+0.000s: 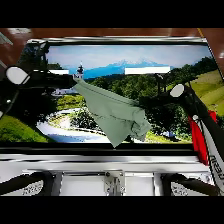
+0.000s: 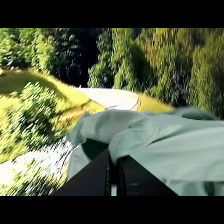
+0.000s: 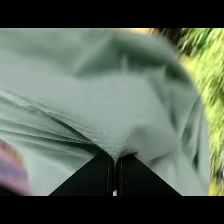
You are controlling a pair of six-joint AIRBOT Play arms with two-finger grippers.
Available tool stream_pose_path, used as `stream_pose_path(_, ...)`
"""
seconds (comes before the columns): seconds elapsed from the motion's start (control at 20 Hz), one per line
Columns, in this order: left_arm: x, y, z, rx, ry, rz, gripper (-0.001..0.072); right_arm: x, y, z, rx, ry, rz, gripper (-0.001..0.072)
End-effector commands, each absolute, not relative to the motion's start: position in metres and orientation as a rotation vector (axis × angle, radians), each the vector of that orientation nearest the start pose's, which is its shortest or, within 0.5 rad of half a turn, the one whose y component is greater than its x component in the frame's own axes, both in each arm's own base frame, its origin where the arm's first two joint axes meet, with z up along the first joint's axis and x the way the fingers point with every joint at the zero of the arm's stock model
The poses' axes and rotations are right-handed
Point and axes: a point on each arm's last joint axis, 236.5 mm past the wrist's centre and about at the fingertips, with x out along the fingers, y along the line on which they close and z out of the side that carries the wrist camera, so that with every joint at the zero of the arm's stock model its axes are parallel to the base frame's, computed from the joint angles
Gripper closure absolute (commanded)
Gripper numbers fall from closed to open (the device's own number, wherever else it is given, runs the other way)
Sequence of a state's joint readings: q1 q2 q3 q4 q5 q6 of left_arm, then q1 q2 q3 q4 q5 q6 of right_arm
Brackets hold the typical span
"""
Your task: Fold the shirts.
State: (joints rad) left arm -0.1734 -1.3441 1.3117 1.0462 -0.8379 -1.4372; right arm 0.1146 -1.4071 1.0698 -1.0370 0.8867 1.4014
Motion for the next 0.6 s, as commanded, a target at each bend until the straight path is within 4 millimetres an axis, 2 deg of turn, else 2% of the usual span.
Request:
stream_pose_path(0.0,0.512,-0.186,0.047,-0.565,0.854,-0.359,0.0667,0.47,0.139,-0.044,0.502,0.999,0.242,0.0651)
stream_pose_path(0.15,0.512,-0.198,-0.013,-0.666,0.982,-0.334,0.0666,0.46,0.149,-0.071,0.568,1.088,0.245,0.065)
stream_pose_path(0.25,0.51,-0.205,-0.026,-0.754,1.028,-0.333,0.0652,0.458,0.149,-0.071,0.554,1.093,0.255,0.0625)
stream_pose_path(0.3,0.512,-0.201,-0.023,-0.774,1.023,-0.329,0.0492,0.459,0.147,-0.064,0.542,1.084,0.267,0.0584)
stream_pose_path(0.35,0.514,-0.195,-0.016,-0.783,1.02,-0.332,0.0132,0.459,0.144,-0.051,0.53,1.072,0.29,0.0264)
stream_pose_path(0.4,0.513,-0.186,-0.007,-0.79,1.033,-0.349,0.0001,0.458,0.138,-0.033,0.497,1.056,0.329,0.0045)
stream_pose_path(0.45,0.508,-0.171,0.003,-0.782,1.071,-0.373,0.0,0.454,0.126,-0.016,0.455,1.052,0.356,0.0046)
stream_pose_path(0.5,0.499,-0.154,0.008,-0.76,1.123,-0.389,0.0001,0.446,0.103,-0.003,0.384,1.066,0.351,0.0047)
stream_pose_path(0.55,0.484,-0.133,0.008,-0.753,1.206,-0.386,0.0037,0.434,0.071,0.004,0.303,1.098,0.315,0.0047)
